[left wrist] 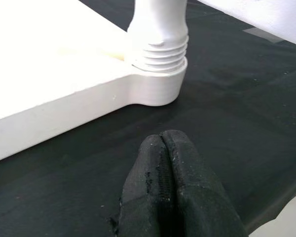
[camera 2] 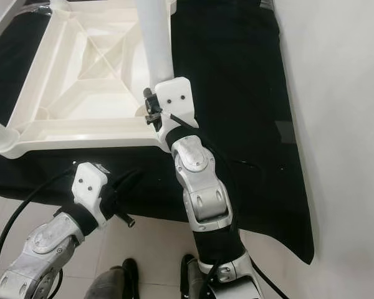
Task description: Building children table
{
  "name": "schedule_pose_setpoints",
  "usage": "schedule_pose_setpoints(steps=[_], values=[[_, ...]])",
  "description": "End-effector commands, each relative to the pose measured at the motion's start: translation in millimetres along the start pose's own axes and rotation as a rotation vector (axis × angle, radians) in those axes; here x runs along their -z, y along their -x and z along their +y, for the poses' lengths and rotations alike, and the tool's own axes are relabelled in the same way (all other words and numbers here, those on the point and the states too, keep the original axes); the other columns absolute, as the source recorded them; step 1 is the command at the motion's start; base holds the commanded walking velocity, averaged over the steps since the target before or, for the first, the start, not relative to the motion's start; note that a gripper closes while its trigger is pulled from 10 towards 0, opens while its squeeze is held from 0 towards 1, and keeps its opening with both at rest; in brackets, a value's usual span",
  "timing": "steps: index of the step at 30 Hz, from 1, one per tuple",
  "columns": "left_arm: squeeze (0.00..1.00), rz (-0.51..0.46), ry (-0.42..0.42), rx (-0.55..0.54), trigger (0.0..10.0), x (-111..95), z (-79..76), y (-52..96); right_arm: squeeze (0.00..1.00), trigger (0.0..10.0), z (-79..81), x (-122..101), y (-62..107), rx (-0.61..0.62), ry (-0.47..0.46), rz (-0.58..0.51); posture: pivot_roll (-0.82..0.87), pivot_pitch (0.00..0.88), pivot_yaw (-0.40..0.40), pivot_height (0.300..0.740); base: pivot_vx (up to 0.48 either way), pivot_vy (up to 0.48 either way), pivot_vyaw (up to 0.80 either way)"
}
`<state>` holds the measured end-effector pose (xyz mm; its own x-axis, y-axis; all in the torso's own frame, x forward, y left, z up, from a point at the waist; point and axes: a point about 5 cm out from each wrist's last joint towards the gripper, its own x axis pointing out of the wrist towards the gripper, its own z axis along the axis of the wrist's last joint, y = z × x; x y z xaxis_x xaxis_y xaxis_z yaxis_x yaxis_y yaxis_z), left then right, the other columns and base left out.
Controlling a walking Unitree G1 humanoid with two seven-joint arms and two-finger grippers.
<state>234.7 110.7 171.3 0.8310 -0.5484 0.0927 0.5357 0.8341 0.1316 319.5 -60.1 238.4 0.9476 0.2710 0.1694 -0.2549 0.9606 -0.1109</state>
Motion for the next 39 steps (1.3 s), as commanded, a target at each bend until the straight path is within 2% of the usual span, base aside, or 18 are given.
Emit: schedule_pose_setpoints(steps=[1, 2, 4, 8, 12, 13, 14, 15, 17, 18, 22, 24, 25, 26, 32, 33, 35, 39], values=[[0.00, 0.007, -0.006, -0.022, 10.0, 3, 3.1, 2.3, 0.65, 10.0, 1.3, 46, 4.0, -0.021, -0.076, 0.229, 0.12, 0.249, -0.037, 0.740, 0.000, 0.000, 0.00], [0.00, 0.003, -0.013, -0.029, 10.0, 2, 4.5, 2.2, 1.00, 10.0, -0.3, 42, 1.6, -0.038, -0.106, 0.200, 0.12, 0.244, -0.037, 0.740, 0.000, 0.000, 0.00], [0.00, -0.009, -0.030, -0.040, 10.0, -1, 7.1, 2.5, 1.00, 10.0, -5.1, 32, -5.2, -0.084, -0.156, 0.134, 0.12, 0.238, -0.037, 0.740, 0.000, 0.000, 0.00], [0.00, -0.019, -0.042, -0.050, 10.0, -4, 9.9, 2.7, 1.00, 10.0, -13.5, 21, -13.2, -0.148, -0.167, 0.077, 0.13, 0.231, -0.038, 0.740, 0.000, 0.000, 0.00], [0.00, -0.024, -0.050, -0.058, 10.0, -5, 11.7, 3.7, 1.00, 10.0, -29.3, 15, -23.5, -0.245, -0.083, 0.056, 0.13, 0.226, -0.040, 0.740, 0.000, 0.000, 0.00], [0.00, -0.024, -0.050, -0.058, 10.0, -5, 11.4, 3.7, 0.15, 10.0, -33.5, 15, -25.8, -0.264, -0.073, 0.052, 0.13, 0.226, -0.040, 0.740, 0.000, 0.000, 0.00], [0.00, -0.023, -0.052, -0.057, 10.0, -4, 10.6, 3.4, 0.15, 10.0, -37.4, 11, -28.7, -0.323, -0.059, 0.032, 0.13, 0.222, -0.043, 0.740, 0.000, 0.000, 0.00], [0.00, -0.024, -0.052, -0.056, 10.0, -4, 9.9, 3.1, 0.00, 10.0, -40.3, 8, -30.6, -0.367, -0.045, 0.019, 0.13, 0.222, -0.043, 0.740, 0.000, 0.000, 0.00], [0.00, -0.024, -0.052, -0.056, 10.0, -4, 9.9, 3.1, 0.00, 10.0, -40.3, 8, -30.6, -0.367, -0.045, 0.019, 0.13, 0.222, -0.043, 0.740, 0.000, 0.000, 0.00], [0.00, -0.027, -0.052, -0.053, 10.0, -4, 8.3, 2.2, 0.00, 10.0, -44.3, 0, -35.2, -0.472, -0.036, -0.011, 0.14, 0.219, -0.047, 0.740, 0.000, 0.000, 0.00], [0.00, -0.030, -0.051, -0.050, 10.0, -4, 6.3, 1.3, 0.00, 10.0, -46.8, -9, -39.6, -0.610, -0.049, -0.046, 0.14, 0.217, -0.049, 0.740, 0.000, 0.000, 0.00], [0.00, -0.032, -0.054, -0.043, 10.0, -4, 4.9, 0.3, 0.00, 10.0, -40.5, -13, -39.0, -0.791, -0.028, -0.067, 0.15, 0.215, -0.056, 0.740, 0.000, 0.000, 0.00], [0.00, -0.032, -0.054, -0.043, 10.0, -4, 4.9, 0.3, 0.00, 10.0, -40.5, -13, -39.0, -0.791, -0.028, -0.067, 0.15, 0.215, -0.056, 0.740, 0.000, 0.000, 0.00], [0.00, -0.033, -0.057, -0.041, 10.0, -5, 4.8, -0.5, 0.00, 10.0, -38.0, -15, -38.7, -0.905, -0.035, -0.075, 0.15, 0.211, -0.063, 0.740, 0.000, 0.000, 0.00], [0.00, -0.037, -0.062, -0.044, 10.0, -5, 5.9, -1.8, 0.00, 10.0, -37.7, -15, -42.5, -0.975, -0.060, -0.058, 0.15, 0.204, -0.069, 0.740, 0.000, 0.000, 0.00], [0.00, -0.038, -0.063, -0.044, 10.0, -5, 5.9, -2.1, 0.00, 7.8, -37.6, -13, -44.3, -0.977, -0.061, -0.050, 0.15, 0.204, -0.069, 0.740, 0.000, 0.000, 0.00], [0.00, -0.040, -0.064, -0.042, 10.0, -5, 5.4, -3.1, 0.00, 0.0, -38.4, -9, -47.6, -0.980, -0.056, -0.031, 0.15, 0.201, -0.069, 0.740, 0.000, 0.000, 0.00], [0.00, -0.044, -0.064, -0.038, 10.0, -5, 4.7, -4.3, 0.00, 0.0, -39.9, -5, -50.0, -0.977, -0.068, -0.016, 0.15, 0.199, -0.069, 0.740, 0.000, 0.000, 0.00]])
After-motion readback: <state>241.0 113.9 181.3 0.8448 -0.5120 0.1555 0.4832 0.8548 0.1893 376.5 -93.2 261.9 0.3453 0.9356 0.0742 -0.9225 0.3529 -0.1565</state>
